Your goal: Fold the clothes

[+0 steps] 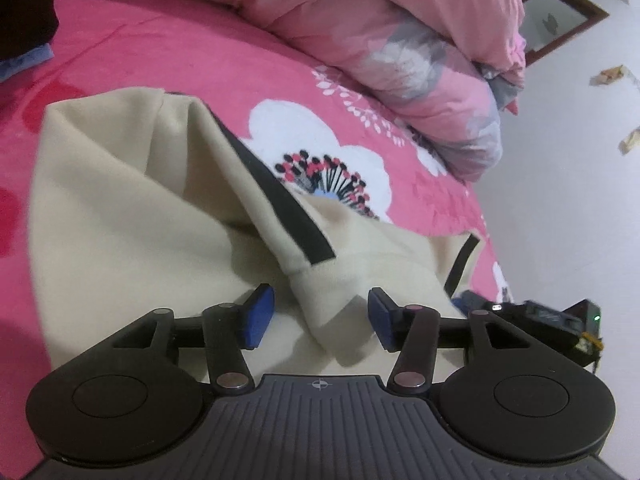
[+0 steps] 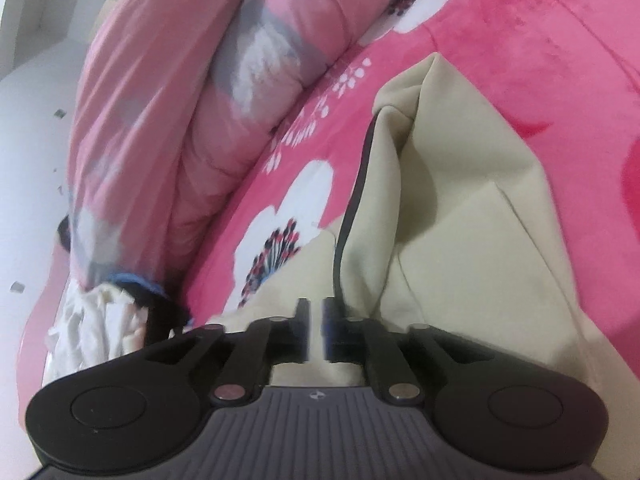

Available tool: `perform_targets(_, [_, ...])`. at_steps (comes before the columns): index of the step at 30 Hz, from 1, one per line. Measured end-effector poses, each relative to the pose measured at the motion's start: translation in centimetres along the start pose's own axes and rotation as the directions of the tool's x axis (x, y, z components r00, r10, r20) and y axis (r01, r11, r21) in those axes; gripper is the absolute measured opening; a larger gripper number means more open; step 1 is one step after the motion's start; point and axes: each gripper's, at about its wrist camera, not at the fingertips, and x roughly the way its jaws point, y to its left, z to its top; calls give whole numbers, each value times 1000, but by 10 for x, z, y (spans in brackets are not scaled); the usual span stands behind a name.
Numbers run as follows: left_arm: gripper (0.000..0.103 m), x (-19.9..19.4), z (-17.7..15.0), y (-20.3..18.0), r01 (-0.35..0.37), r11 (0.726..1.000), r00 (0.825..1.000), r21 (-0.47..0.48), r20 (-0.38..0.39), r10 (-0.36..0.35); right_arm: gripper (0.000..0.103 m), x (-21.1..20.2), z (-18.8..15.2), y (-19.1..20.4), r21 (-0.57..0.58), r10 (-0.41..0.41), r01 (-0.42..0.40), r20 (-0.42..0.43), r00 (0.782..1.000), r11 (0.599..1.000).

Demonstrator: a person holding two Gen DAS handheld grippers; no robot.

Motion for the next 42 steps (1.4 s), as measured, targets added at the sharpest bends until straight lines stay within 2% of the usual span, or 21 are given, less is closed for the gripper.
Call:
perform_targets(1, [52, 1, -1, -2, -9, 1000, 1000, 9, -4, 9, 36, -2, -2, 1, -1, 7, -7, -17, 1000, 1000])
perform_targets(2, [52, 2, -3, -4, -16, 1000, 1000, 17, -2, 16, 39, -2, -4, 3, -9, 11, -11, -46, 999, 1000])
perform_targets(6, [48, 5, -9, -12, -51, 997, 999, 61, 11, 50, 41, 7, -12, 19, -97, -62, 54, -83, 995, 994])
perform_targets(8, [42, 6, -14, -18, -76, 991, 997, 108, 17, 75, 30, 10, -16, 25, -138, -82, 71, -76, 994, 988])
perform_targets(9, [39, 6, -17, -21, -93, 987, 996, 133, 21, 91, 13, 12, -18, 29, -166, -96, 83, -74, 993, 983])
perform_targets(10, [37, 7, -19, -24, -105, 982, 994, 155, 27, 102, 0, 12, -21, 32, -192, -109, 94, -67, 992, 977])
perform_targets(13, [36, 6, -23, -29, -112, 978, 994, 177, 36, 107, 0, 7, -23, 43, -279, -147, 143, 6, 989, 950])
perform_targets(16, [36, 8, -25, -32, -119, 975, 993, 189, 41, 113, 0, -5, -12, 46, -303, -152, 174, 95, 984, 937])
perform_targets(18, [36, 9, -27, -31, -119, 975, 993, 189, 40, 114, 0, -4, -6, 40, -317, -188, 220, 128, 974, 922])
perform_targets(19, [37, 9, -28, -31, -117, 976, 993, 183, 39, 111, 0, -1, -5, 34, -303, -214, 241, 118, 970, 922])
perform_targets(21, [37, 8, -28, -31, -107, 980, 994, 170, 37, 102, 0, 0, -4, 16, -212, -210, 222, 76, 975, 952])
perform_targets(23, [37, 7, -28, -29, -94, 983, 995, 155, 30, 91, 1, -10, -4, 2, -108, -126, 131, 53, 991, 985])
perform_targets(24, [37, 6, -28, -28, -89, 985, 996, 150, 26, 86, 4, -16, -4, -5, -52, -69, 71, 42, 997, 996])
perform_targets(26, [37, 6, -27, -26, -81, 986, 997, 144, 20, 79, 22, -24, -6, -12, 24, 29, -29, 13, 999, 999])
perform_targets(27, [37, 6, -27, -25, -78, 987, 997, 142, 18, 76, 44, -25, -8, -11, 32, 37, -37, 0, 999, 999])
perform_targets(28, [37, 7, -26, -24, -75, 987, 997, 140, 17, 74, 48, -25, -10, -8, 20, 16, -15, -15, 1000, 1000])
perform_targets(32, [38, 8, -26, -20, -66, 989, 998, 131, 19, 64, 48, -12, -18, 7, -28, -73, 70, -97, 993, 997])
perform_targets(36, [37, 8, -27, -17, -64, 990, 998, 122, 29, 61, 48, 5, -20, 16, -72, -141, 134, -111, 984, 988])
perform_targets(38, [35, 7, -30, -17, -68, 989, 997, 130, 40, 63, 42, 6, -21, 17, -87, -147, 139, -96, 984, 986])
perform_targets(40, [29, 6, -32, -19, -74, 988, 996, 138, 53, 67, 20, 7, -23, 19, -110, -149, 140, -75, 986, 984])
perform_targets(42, [23, 5, -34, -21, -79, 987, 995, 136, 66, 71, 14, 7, -25, 20, -132, -135, 128, -45, 990, 983])
